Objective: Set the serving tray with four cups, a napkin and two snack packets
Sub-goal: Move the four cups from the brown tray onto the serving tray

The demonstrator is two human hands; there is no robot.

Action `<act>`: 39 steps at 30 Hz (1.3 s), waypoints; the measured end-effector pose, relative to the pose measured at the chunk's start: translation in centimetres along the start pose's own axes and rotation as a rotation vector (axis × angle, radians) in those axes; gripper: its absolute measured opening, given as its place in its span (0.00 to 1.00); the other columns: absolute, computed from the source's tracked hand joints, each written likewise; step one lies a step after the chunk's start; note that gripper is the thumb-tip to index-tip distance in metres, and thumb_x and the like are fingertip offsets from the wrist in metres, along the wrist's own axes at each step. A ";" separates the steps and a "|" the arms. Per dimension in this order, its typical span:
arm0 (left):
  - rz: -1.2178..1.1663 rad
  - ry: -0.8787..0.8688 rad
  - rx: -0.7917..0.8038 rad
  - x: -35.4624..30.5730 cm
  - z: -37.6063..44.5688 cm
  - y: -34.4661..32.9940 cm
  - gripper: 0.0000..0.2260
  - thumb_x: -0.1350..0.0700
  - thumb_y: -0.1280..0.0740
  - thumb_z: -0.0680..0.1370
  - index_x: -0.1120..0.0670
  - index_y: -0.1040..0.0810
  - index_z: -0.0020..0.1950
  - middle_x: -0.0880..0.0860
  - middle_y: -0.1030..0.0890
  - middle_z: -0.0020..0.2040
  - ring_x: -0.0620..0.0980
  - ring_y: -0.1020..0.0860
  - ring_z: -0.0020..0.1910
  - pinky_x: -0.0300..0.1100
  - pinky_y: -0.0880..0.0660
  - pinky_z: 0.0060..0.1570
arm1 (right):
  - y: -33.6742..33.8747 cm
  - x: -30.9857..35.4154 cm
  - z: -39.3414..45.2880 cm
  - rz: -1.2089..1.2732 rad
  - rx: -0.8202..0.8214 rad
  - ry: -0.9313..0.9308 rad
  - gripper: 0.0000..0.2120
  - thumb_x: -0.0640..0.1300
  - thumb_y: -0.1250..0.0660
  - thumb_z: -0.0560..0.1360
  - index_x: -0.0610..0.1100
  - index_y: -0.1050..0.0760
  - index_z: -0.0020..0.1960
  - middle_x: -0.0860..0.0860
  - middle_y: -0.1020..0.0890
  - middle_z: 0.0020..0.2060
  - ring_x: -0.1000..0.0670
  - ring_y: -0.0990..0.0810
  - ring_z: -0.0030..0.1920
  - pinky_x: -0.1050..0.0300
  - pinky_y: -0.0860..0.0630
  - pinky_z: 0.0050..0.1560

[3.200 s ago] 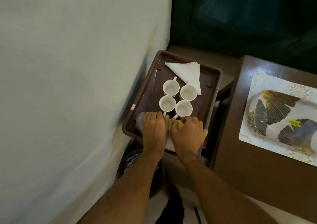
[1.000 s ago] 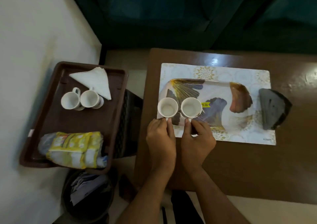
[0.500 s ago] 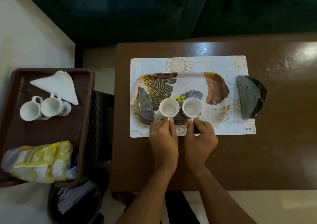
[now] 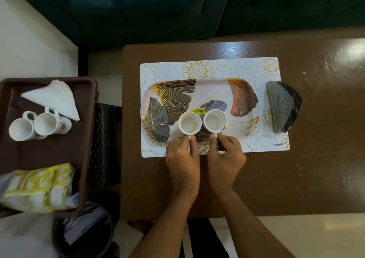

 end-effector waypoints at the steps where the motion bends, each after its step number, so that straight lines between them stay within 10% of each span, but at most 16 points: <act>1: 0.000 0.001 -0.001 0.0 0.0 0.0 0.09 0.60 0.29 0.82 0.59 0.17 0.42 0.54 0.18 0.37 0.54 0.20 0.39 0.50 0.22 0.45 | 0.0 0.0 0.0 0.002 0.003 0.000 0.05 0.37 0.24 0.76 0.38 0.13 0.51 0.46 0.15 0.43 0.49 0.17 0.41 0.62 0.21 0.46; 7: 0.006 -0.003 -0.012 0.2 -0.2 -0.2 0.06 0.58 0.28 0.81 0.58 0.16 0.45 0.53 0.17 0.38 0.53 0.20 0.39 0.49 0.22 0.45 | 0.0 -0.1 -0.2 0.004 0.010 -0.021 0.05 0.37 0.24 0.76 0.38 0.13 0.51 0.46 0.15 0.42 0.50 0.18 0.41 0.75 0.27 0.46; 20: -0.029 0.051 -0.002 0.1 -0.5 0.4 0.11 0.50 0.29 0.81 0.57 0.15 0.55 0.53 0.13 0.49 0.52 0.16 0.51 0.48 0.21 0.55 | 0.2 -0.1 -0.8 -0.045 -0.024 -0.018 0.12 0.44 0.23 0.77 0.39 0.15 0.56 0.46 0.17 0.48 0.47 0.17 0.44 0.47 0.17 0.46; 27: -0.010 0.025 -0.057 1.5 -0.3 2.9 0.15 0.45 0.30 0.81 0.55 0.17 0.61 0.52 0.14 0.55 0.51 0.17 0.57 0.49 0.21 0.61 | 0.5 1.9 -1.9 -0.161 -0.158 0.145 0.16 0.48 0.26 0.77 0.39 0.19 0.60 0.43 0.19 0.52 0.45 0.24 0.54 0.56 0.29 0.58; 39: 0.169 -0.123 -0.106 9.9 6.7 14.3 0.17 0.47 0.34 0.85 0.58 0.19 0.65 0.55 0.15 0.60 0.54 0.19 0.62 0.48 0.25 0.67 | -8.4 12.2 -7.0 -0.077 0.126 0.481 0.13 0.43 0.26 0.77 0.38 0.19 0.60 0.42 0.17 0.56 0.42 0.22 0.60 0.57 0.29 0.64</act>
Point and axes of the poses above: each hand's wrist, its own z-axis towards the middle knuckle, its own y-axis out of the back of the hand, x = y × z, the point moved 3 cm from there along z, towards the middle knuckle
